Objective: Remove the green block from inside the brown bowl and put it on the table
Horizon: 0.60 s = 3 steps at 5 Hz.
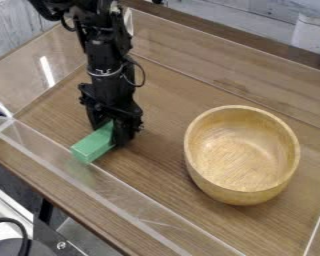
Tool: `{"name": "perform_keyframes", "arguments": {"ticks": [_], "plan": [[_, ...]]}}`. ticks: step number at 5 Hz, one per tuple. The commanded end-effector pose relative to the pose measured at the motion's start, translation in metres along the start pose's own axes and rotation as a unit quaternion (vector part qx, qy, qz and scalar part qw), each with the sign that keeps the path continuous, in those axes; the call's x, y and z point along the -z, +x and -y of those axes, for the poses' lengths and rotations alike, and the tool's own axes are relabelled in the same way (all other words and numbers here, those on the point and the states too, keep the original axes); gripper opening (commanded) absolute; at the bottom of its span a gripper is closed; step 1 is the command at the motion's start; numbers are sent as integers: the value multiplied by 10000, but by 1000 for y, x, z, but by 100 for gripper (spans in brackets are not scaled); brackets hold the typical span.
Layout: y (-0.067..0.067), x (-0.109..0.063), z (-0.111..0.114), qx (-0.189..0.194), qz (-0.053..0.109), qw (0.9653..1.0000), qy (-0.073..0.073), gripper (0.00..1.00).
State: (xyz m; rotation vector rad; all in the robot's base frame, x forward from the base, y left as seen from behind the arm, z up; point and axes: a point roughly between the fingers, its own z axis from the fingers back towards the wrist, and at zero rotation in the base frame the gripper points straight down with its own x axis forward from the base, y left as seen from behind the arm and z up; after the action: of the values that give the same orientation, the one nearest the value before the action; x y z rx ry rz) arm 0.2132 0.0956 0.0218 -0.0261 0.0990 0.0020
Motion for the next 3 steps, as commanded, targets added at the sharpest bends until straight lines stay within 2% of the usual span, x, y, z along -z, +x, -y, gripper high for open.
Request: {"name": "perform_keyframes", "arguments": {"ticks": [1, 3], "plan": [[-3, -6, -3, -55, 122, 9999, 9, 0], [-8, -3, 1, -29, 43, 9999, -88, 0]]}}
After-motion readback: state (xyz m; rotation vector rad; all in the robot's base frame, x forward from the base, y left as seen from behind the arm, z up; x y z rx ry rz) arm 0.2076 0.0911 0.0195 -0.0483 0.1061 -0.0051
